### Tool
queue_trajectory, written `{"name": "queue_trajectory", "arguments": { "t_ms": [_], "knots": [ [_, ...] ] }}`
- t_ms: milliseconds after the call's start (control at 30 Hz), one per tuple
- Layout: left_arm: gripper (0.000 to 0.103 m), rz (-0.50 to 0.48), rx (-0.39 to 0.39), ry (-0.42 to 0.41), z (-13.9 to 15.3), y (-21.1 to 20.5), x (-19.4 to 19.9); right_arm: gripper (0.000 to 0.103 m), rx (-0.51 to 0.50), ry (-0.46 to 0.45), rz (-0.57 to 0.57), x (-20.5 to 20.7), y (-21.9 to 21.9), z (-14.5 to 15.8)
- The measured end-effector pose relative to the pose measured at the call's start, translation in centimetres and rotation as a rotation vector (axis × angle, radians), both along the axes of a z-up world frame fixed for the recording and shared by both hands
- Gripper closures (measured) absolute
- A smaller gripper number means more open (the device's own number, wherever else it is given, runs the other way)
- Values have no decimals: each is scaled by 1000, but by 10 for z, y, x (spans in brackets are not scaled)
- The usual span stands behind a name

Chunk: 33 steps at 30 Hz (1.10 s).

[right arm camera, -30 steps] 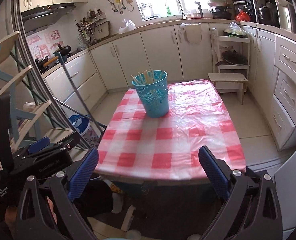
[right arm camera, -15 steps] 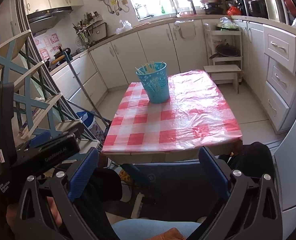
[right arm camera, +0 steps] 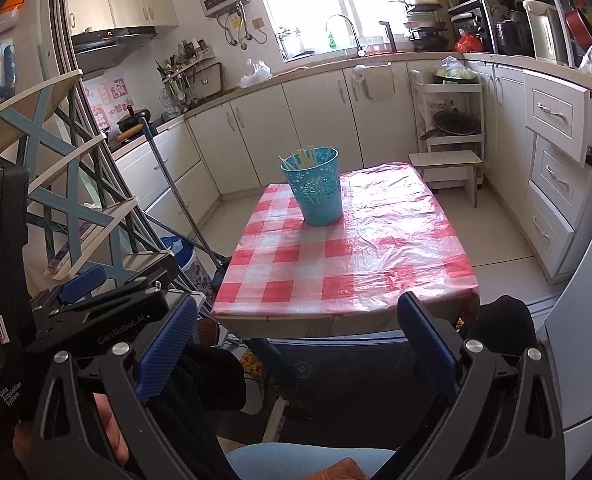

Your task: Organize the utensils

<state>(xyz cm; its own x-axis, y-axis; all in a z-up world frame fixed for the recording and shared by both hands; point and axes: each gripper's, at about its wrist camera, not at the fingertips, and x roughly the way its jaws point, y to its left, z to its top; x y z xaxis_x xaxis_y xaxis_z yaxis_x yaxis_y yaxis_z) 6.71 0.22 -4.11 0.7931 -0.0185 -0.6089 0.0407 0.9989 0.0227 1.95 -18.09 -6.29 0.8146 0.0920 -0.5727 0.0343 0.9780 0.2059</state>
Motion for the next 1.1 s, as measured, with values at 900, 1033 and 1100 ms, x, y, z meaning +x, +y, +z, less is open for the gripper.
{"name": "queue_trajectory", "arguments": {
  "t_ms": [900, 1033, 1100],
  "knots": [
    [8, -17, -12, 14, 1, -1, -3, 7, -10, -3, 14, -8, 3, 2],
    [8, -17, -11, 14, 0, 0, -2, 7, -9, -3, 14, -8, 4, 2],
    [8, -17, -11, 15, 0, 0, -2, 7, -10, -3, 14, -7, 4, 2]
  ]
}}
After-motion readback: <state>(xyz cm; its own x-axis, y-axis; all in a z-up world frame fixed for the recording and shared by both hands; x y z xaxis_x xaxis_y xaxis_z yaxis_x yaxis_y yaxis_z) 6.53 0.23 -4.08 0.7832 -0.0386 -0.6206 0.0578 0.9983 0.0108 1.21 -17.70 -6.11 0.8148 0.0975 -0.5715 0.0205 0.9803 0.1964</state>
